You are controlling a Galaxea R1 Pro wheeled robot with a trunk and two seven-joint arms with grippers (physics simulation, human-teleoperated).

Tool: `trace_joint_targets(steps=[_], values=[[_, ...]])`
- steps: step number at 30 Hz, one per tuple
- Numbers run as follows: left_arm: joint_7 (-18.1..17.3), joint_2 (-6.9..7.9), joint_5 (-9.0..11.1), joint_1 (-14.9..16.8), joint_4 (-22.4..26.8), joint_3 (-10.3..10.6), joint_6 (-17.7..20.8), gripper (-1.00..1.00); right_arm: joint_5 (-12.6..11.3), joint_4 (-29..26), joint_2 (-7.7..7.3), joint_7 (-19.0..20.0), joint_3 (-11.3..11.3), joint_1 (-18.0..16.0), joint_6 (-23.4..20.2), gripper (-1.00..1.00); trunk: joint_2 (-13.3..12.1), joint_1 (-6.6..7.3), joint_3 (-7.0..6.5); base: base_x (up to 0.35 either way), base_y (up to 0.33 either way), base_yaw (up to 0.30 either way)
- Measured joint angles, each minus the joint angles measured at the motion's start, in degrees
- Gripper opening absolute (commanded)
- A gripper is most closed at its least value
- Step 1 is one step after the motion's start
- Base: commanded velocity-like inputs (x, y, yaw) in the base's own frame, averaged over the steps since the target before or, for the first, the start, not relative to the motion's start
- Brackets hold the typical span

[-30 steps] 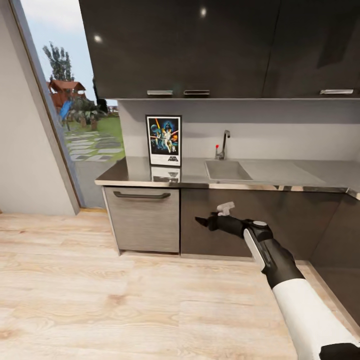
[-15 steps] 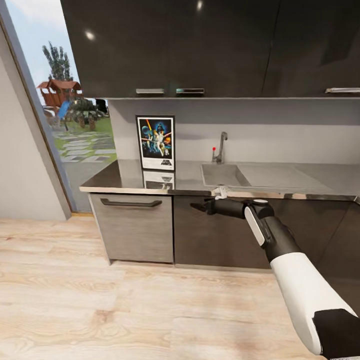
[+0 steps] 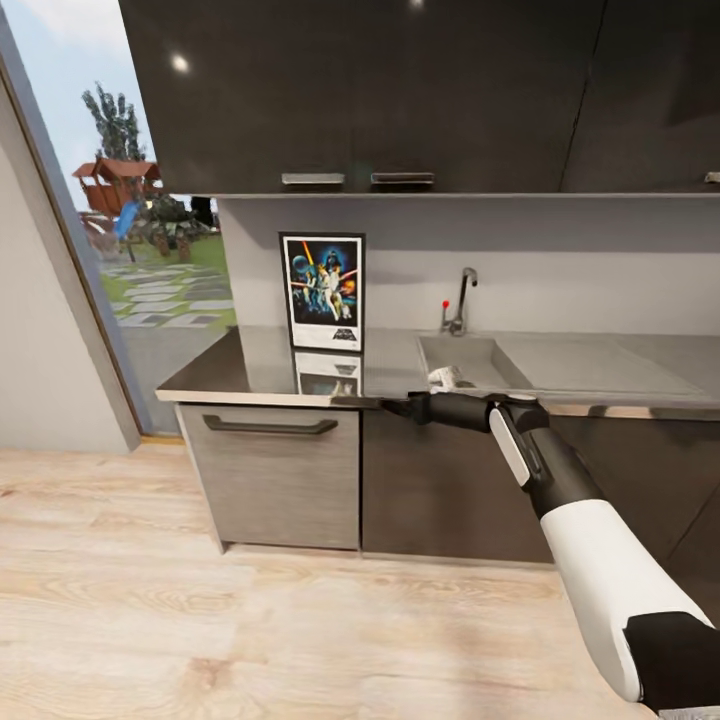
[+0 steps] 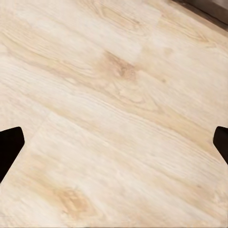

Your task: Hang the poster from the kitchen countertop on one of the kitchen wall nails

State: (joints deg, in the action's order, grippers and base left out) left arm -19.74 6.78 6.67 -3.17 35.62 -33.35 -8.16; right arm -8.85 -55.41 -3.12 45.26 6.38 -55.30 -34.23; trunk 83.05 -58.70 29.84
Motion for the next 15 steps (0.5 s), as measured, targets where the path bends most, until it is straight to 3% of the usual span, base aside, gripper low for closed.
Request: trace_joint_targets(steps=[9, 15], values=[[-0.96, 0.15, 0.00, 0.00, 0.00, 0.00, 0.00, 1.00, 0.07, -0.02, -0.06, -0.07, 0.00, -1.17, -0.08, 1.00, 0.00, 0.00, 0.00, 0.273, 0.247, 0.000], [-1.10, 0.16, -0.01, 0.00, 0.00, 0.00, -0.01, 1.00, 0.26, 5.69, 0.29, -0.35, 0.04, -6.45, -0.19, 1.00, 0.00, 0.00, 0.00, 0.274, 0.245, 0.000]])
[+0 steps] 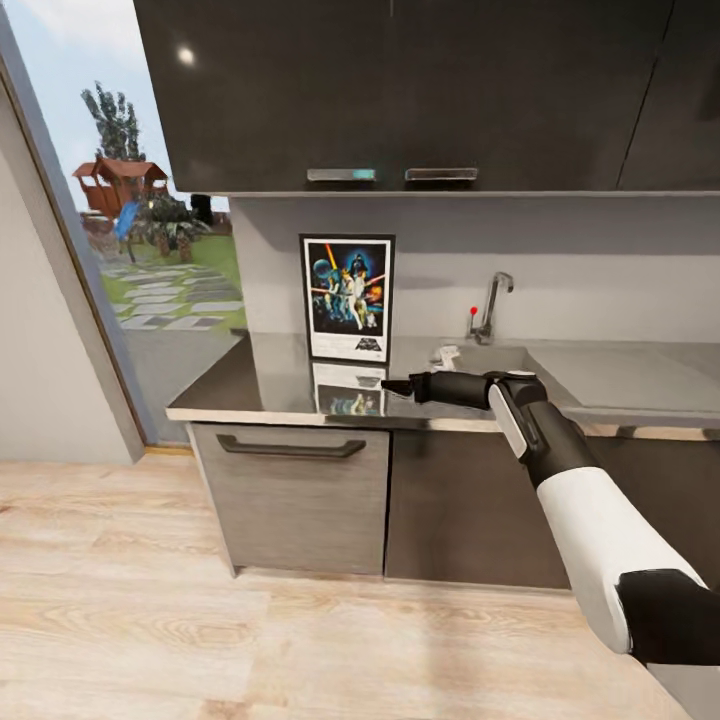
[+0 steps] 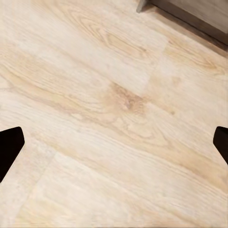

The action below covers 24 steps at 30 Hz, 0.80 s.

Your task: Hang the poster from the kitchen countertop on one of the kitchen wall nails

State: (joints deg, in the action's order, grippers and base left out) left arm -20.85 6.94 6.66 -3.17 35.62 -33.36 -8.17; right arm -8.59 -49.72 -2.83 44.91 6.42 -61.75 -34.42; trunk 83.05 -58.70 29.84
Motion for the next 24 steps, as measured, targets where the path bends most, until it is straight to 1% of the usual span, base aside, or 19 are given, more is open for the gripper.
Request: trace_joint_targets(steps=[2, 5, 9, 12, 19, 24], values=[[-0.01, 0.00, 0.01, 0.00, -0.01, 0.01, 0.01, 1.00, 0.06, 1.91, -0.14, -0.05, 0.00, -1.42, 0.03, 1.00, 0.00, 0.00, 0.00, 0.300, 0.181, 0.000], [-0.02, 0.00, 0.02, 0.00, -0.02, 0.01, 0.04, 1.00, 0.14, 3.26, -0.25, -0.14, 0.00, -2.70, 0.05, 1.00, 0.00, 0.00, 0.00, 0.315, 0.123, 0.000], [-0.02, 0.01, 0.01, 0.00, -0.03, 0.02, 0.06, 1.00, 0.26, 6.22, -0.51, -0.16, -0.05, -4.68, 0.12, 1.00, 0.00, 0.00, 0.00, 0.329, 0.043, 0.000], [-0.02, 0.01, -0.01, 0.00, -0.03, 0.02, 0.06, 1.00, 0.25, 7.97, -0.99, -0.09, -0.10, -5.45, 0.20, 1.00, 0.00, 0.00, 0.00, 0.334, 0.014, 0.000], [-0.02, 0.01, 0.05, 0.01, -0.04, 0.03, 0.06, 1.00, 0.23, 9.34, -1.66, 0.07, -0.13, -5.94, 0.50, 1.00, 0.00, 0.00, 0.00, 0.334, -0.014, 0.000], [-0.02, 0.01, 0.08, 0.01, -0.05, 0.04, 0.06, 1.00, 0.22, 9.46, -1.73, 0.13, -0.13, -5.97, 0.56, 1.00, 0.00, 0.00, 0.00, 0.324, -0.092, 0.000]])
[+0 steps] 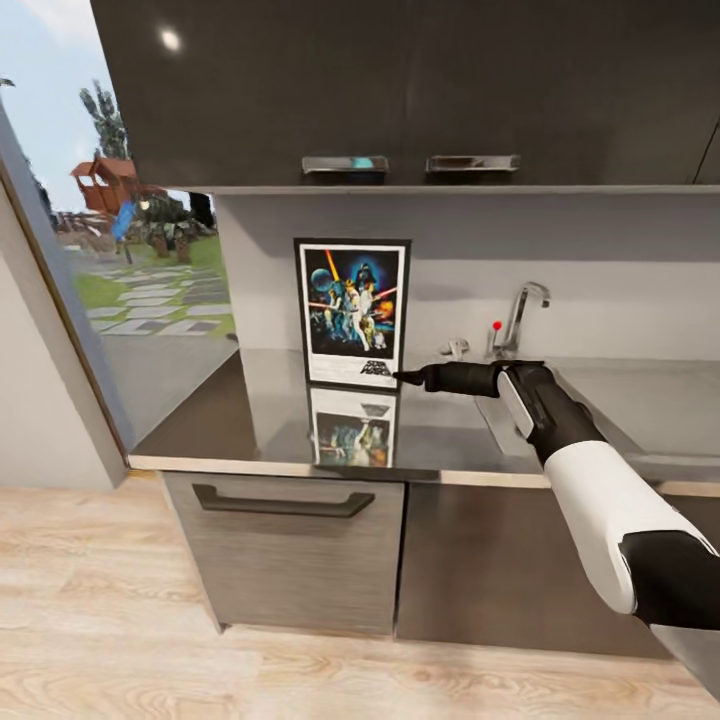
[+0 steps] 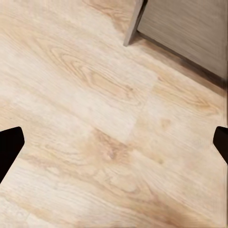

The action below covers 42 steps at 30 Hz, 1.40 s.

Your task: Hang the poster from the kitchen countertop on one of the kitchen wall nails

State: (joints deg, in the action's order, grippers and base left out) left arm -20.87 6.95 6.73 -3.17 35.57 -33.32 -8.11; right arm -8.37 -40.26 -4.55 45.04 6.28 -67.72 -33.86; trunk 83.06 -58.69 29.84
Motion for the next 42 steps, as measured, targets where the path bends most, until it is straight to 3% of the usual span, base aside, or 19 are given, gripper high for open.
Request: trace_joint_targets(steps=[18, 27, 42], values=[[0.00, 0.00, -0.03, 0.00, 0.01, 0.00, 0.00, 1.00, 0.00, 0.11, -0.03, 0.05, 0.29, 0.00, 0.38, 1.00, 0.00, -0.01, 0.00, 0.282, -0.122, 0.000], [0.00, 0.40, -0.07, 0.00, 0.01, -0.01, 0.01, 1.00, -0.37, 7.13, 0.13, 0.06, 0.49, 0.09, 7.78, 1.00, -0.01, -0.03, 0.00, 0.029, -0.012, 0.000], [0.00, 0.69, -0.05, 0.00, 0.01, -0.01, 0.01, 1.00, -0.10, 8.52, 0.26, 2.34, 0.55, 0.09, 9.69, 1.00, 0.00, -0.02, 0.00, 0.083, 0.000, 0.000]])
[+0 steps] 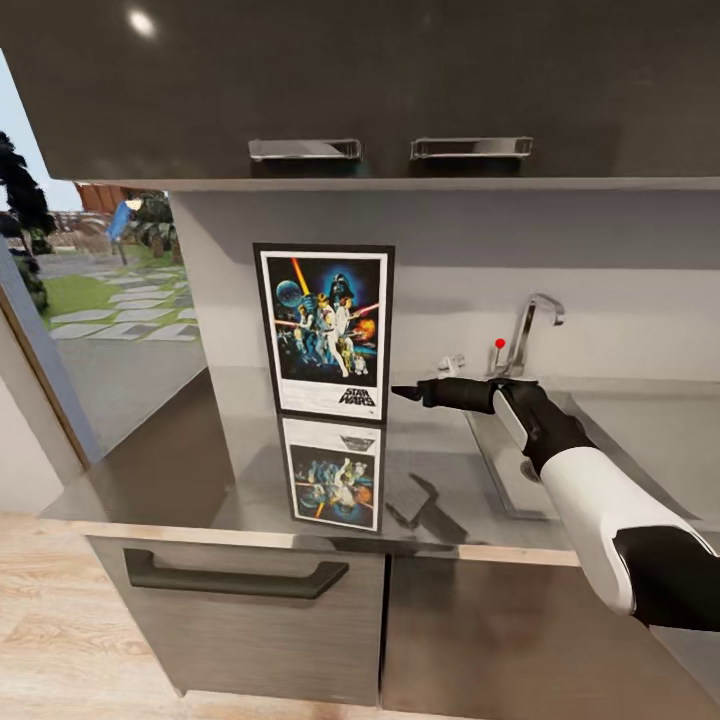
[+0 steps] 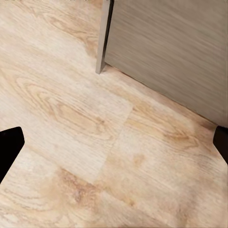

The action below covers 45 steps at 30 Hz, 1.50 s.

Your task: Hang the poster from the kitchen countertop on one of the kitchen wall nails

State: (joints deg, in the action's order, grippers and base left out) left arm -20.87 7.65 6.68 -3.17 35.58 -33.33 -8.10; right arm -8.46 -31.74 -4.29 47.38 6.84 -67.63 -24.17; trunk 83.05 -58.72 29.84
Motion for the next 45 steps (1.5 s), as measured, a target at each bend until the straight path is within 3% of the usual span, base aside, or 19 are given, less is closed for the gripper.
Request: trace_joint_targets(steps=[16, 20, 45], values=[[0.00, 0.00, -0.01, 0.00, 0.00, 0.00, -0.01, 1.00, 0.07, -0.03, -0.14, 7.25, 0.14, 0.06, 0.33, 1.00, 0.00, -0.01, 0.00, 0.011, 0.000, 0.000], [0.00, 0.00, -0.02, 0.00, 0.00, 0.00, -0.03, 1.00, 0.16, 0.02, -0.19, 8.62, 0.14, 0.07, 2.47, 1.00, 0.00, -0.01, 0.00, 0.000, 0.000, 0.000], [0.00, 0.01, 0.02, 0.00, 0.00, 0.00, -0.05, 1.00, 0.19, 0.93, -0.18, 9.04, 0.13, 0.07, 3.85, 1.00, 0.00, 0.00, 0.00, 0.100, 0.000, 0.000]])
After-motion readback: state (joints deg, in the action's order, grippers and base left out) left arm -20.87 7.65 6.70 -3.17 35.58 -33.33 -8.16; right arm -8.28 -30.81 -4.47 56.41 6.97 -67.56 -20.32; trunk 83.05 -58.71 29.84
